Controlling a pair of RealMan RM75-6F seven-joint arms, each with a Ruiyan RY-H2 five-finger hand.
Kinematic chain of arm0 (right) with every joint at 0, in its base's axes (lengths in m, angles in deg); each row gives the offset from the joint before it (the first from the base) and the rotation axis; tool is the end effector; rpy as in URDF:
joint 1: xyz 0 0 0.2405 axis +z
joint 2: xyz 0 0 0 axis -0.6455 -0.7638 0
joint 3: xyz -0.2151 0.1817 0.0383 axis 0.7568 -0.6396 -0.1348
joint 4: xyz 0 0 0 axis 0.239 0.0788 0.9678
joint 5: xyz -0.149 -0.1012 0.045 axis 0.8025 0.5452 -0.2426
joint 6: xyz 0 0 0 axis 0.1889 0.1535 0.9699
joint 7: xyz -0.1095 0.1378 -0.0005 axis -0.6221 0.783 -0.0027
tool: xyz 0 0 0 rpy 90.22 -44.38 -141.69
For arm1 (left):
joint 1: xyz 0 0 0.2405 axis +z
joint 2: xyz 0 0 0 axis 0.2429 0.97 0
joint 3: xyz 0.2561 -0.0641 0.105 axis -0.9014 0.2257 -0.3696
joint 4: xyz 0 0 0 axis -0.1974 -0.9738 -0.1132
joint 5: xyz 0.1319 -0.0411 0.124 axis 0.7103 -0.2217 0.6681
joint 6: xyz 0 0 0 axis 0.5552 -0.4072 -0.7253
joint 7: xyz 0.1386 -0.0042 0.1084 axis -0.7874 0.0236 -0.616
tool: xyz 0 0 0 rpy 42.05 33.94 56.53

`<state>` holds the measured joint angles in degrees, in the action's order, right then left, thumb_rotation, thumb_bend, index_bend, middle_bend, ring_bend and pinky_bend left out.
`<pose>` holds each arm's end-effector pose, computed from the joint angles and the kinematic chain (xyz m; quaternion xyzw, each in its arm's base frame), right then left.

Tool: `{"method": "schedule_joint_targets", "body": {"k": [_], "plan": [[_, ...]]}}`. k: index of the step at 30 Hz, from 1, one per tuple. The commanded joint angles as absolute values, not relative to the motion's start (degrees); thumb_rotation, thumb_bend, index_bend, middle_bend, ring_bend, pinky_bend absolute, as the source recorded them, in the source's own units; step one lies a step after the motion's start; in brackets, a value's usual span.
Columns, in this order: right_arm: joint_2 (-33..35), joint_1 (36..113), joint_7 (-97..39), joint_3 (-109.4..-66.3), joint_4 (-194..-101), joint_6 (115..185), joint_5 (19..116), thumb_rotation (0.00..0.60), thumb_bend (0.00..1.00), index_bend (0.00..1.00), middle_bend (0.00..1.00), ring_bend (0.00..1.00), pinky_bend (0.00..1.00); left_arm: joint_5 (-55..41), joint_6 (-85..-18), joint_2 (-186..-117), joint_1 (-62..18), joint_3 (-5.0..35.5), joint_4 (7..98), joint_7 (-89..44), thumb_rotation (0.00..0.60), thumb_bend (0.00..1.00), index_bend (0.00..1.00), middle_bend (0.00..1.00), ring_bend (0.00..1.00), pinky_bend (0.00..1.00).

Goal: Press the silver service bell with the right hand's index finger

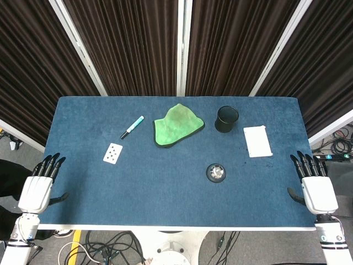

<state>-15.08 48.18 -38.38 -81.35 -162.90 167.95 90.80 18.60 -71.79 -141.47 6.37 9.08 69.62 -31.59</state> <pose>-0.3221 -0.2342 0.1735 0.6334 -0.3434 0.3550 0.5957 -0.3103 0.2258 0.1374 -0.6254 -0.3620 -0.3847 0.5743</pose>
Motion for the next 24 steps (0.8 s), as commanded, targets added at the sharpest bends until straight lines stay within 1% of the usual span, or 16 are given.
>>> {"method": "schedule_joint_targets", "body": {"k": [1, 3, 4, 8, 9, 11, 14, 15, 17, 18, 20, 22, 23, 24], "plan": [[-15.03, 48.20, -38.50, -81.37, -162.86, 167.84, 90.69, 0.600, 0.21, 0.00, 0.00, 0.00, 0.00, 18.48, -71.79, -141.41, 6.47, 9.01, 69.59, -31.56, 0.600, 0.03, 0.09, 0.01, 0.00, 0.17], [-14.97, 48.22, -38.67, -81.38, -162.86, 167.81, 90.64, 0.600, 0.30, 0.00, 0.00, 0.00, 0.00, 18.37, -71.73, -141.46, 6.48, 9.02, 69.46, -31.41, 0.600, 0.03, 0.09, 0.01, 0.00, 0.17], [-14.98, 48.21, -38.73, -81.33, -162.91, 167.78, 90.66, 0.600, 0.32, 0.00, 0.00, 0.00, 0.00, 18.34, -71.76, -141.45, 6.51, 9.03, 69.46, -31.33, 0.600, 0.03, 0.09, 0.01, 0.00, 0.17], [-15.07, 48.14, -38.89, -81.28, -163.20, 168.01, 90.89, 0.600, 0.33, 0.00, 0.00, 0.00, 0.00, 18.29, -71.57, -141.44, 6.41, 9.04, 69.42, -31.26, 0.600, 0.03, 0.09, 0.01, 0.00, 0.17], [-15.07, 48.16, -38.79, -81.32, -163.26, 168.04, 90.93, 0.600, 0.35, 0.00, 0.00, 0.00, 0.00, 18.24, -71.50, -141.40, 6.36, 9.09, 69.43, -31.24, 0.600, 0.03, 0.09, 0.01, 0.00, 0.17], [-14.97, 48.29, -38.73, -81.33, -163.33, 167.88, 90.98, 0.600, 0.46, 0.00, 0.00, 0.00, 0.00, 18.15, -71.36, -141.32, 6.23, 9.21, 69.50, -31.12, 0.600, 0.03, 0.09, 0.01, 0.00, 0.17], [-14.21, 48.35, -40.17, -81.49, -163.48, 167.63, 90.27, 0.600, 0.89, 0.00, 0.00, 0.00, 0.00, 18.05, -71.09, -141.25, 6.15, 9.16, 69.60, -31.09, 0.600, 0.03, 0.09, 0.01, 0.00, 0.17], [-13.87, 48.37, -40.82, -81.53, -163.57, 167.46, 89.92, 0.600, 0.98, 0.00, 0.00, 0.00, 0.00, 18.09, -71.08, -141.29, 6.16, 9.09, 69.54, -31.08, 0.600, 0.03, 0.09, 0.01, 0.00, 0.17], [-13.06, 48.58, -41.41, -81.72, -163.44, 167.16, 89.48, 0.600, 1.00, 0.00, 0.01, 0.00, 0.00, 18.43, -71.32, -141.35, 6.47, 8.65, 68.98, -30.70, 0.600, 0.03, 0.09, 0.01, 0.00, 0.17], [-12.63, 48.72, -41.50, -81.81, -163.13, 167.17, 89.57, 0.600, 1.00, 0.00, 0.05, 0.01, 0.01, 18.46, -71.31, -141.46, 6.50, 8.58, 68.68, -30.58, 0.600, 0.03, 0.09, 0.01, 0.00, 0.17], [-11.40, 49.22, -41.45, -81.86, -162.03, 166.93, 90.05, 0.600, 1.00, 0.00, 0.16, 0.08, 0.10, 18.31, -71.23, -141.70, 6.55, 8.57, 68.12, -30.12, 0.600, 0.03, 0.09, 0.01, 0.00, 0.17], [-10.23, 50.09, -41.76, -81.59, -161.06, 165.97, 90.90, 0.600, 1.00, 0.00, 0.42, 0.32, 0.31, 18.24, -71.06, -141.73, 6.47, 8.60, 67.81, -29.92, 0.600, 0.03, 0.09, 0.01, 0.00, 0.17], [-9.65, 50.59, -41.91, -81.37, -160.70, 165.36, 91.43, 0.600, 1.00, 0.00, 0.50, 0.40, 0.37, 18.24, -71.03, -141.71, 6.41, 8.65, 67.77, -29.90, 0.600, 0.03, 0.09, 0.01, 0.00, 0.17], [-8.96, 51.13, -42.25, -81.13, -160.22, 164.81, 92.13, 0.600, 1.00, 0.00, 0.60, 0.51, 0.46, 18.23, -71.00, -141.68, 6.36, 8.71, 67.75, -29.86, 0.600, 0.03, 0.09, 0.01, 0.00, 0.17]]}}
